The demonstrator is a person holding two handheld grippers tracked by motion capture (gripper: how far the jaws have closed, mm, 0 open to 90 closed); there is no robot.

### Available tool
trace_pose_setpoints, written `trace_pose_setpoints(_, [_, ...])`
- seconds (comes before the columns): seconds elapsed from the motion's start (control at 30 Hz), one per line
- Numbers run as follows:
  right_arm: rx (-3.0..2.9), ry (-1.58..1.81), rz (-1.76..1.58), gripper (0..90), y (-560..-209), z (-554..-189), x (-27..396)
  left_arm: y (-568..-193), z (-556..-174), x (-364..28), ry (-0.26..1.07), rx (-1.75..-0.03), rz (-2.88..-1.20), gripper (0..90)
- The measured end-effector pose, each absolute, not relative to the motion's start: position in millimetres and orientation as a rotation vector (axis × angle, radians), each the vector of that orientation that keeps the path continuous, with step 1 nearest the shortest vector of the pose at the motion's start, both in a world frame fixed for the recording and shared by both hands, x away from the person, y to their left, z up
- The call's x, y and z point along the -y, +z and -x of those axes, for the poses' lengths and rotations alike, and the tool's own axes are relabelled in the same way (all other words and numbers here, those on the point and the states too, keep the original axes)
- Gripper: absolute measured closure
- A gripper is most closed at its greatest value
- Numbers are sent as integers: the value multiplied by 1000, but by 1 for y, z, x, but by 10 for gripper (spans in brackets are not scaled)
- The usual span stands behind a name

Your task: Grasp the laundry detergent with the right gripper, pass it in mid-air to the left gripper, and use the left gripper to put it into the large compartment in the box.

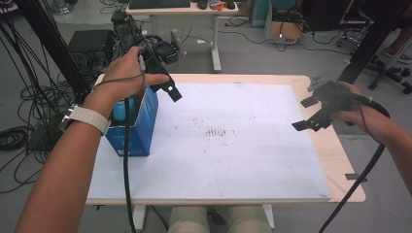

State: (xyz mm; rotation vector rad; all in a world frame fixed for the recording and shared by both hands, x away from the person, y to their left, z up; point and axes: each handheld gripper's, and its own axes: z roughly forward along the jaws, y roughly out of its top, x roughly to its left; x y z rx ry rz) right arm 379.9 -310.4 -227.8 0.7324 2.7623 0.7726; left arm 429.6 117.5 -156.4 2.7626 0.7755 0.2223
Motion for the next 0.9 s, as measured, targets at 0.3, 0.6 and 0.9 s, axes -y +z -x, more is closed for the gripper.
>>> trace_pose_setpoints(0.3, [-2765, 771, -727, 68, -229, -380, 309, -157, -429, -120, 222, -780, -2771, 95])
trace_pose_setpoints(0.6, [-2765, 774, -724, 68, -229, -380, 308, -157, -429, -121, 223, -783, -2771, 97])
trace_pose_setpoints(0.9, [-2764, 778, -723, 68, -230, -381, 308, -157, -428, -121, 222, -781, -2764, 98])
